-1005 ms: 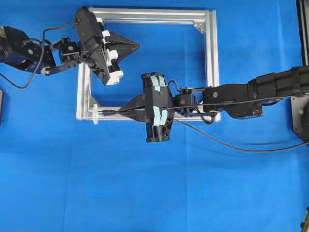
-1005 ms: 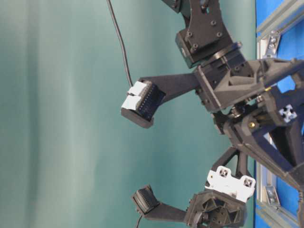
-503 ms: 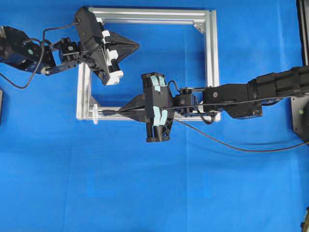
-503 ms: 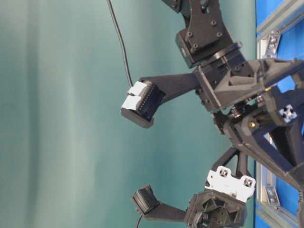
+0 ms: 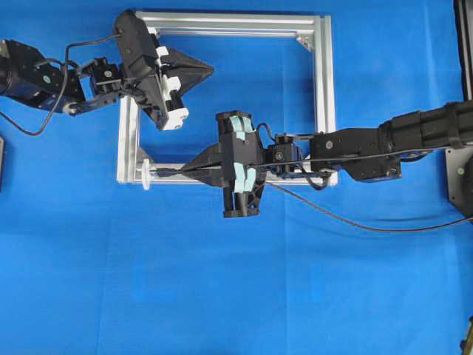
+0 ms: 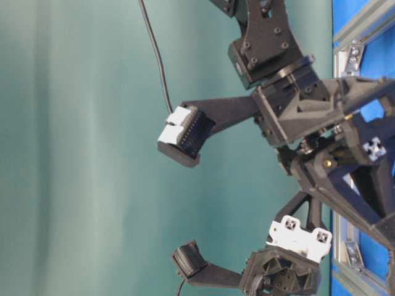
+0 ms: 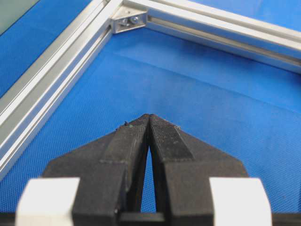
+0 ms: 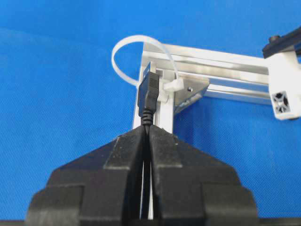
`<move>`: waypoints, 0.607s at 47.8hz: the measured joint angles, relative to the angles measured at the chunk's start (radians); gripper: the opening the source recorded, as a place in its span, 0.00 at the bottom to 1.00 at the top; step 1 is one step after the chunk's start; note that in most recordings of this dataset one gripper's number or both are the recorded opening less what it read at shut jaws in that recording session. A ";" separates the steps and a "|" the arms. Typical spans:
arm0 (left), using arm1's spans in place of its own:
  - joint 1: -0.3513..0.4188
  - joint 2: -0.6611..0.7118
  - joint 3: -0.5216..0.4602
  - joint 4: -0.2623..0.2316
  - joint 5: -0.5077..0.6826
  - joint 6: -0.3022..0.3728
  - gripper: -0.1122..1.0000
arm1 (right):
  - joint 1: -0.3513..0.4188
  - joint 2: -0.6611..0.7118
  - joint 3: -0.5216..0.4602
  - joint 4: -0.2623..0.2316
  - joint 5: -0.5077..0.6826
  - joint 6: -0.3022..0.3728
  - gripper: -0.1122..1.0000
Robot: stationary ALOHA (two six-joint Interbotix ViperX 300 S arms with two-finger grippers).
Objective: Insert the wire through the string loop located on the left side.
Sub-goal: 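Push the plug through the white loop with the right gripper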
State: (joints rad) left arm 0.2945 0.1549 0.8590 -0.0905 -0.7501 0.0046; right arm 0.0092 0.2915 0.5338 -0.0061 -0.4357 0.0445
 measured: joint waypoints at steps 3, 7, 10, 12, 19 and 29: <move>0.000 0.000 0.000 0.000 0.000 0.000 0.10 | 0.000 0.009 -0.011 0.000 -0.002 0.000 0.10; 0.000 0.000 0.000 0.000 0.000 0.000 0.10 | 0.000 0.025 -0.031 0.000 0.000 0.000 0.10; 0.000 0.002 0.000 0.000 0.000 0.000 0.10 | 0.000 0.041 -0.048 0.000 -0.002 0.000 0.10; 0.000 0.002 0.000 0.000 0.000 0.000 0.10 | 0.000 0.052 -0.061 0.000 0.000 -0.002 0.10; 0.000 0.000 0.000 0.000 0.000 0.000 0.10 | 0.002 0.091 -0.107 0.000 -0.002 0.000 0.10; 0.006 0.000 0.000 0.000 -0.002 0.000 0.10 | 0.000 0.133 -0.172 0.000 0.000 -0.002 0.10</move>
State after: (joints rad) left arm 0.3007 0.1549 0.8590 -0.0905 -0.7517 0.0046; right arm 0.0092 0.4249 0.3620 -0.0061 -0.4357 0.0430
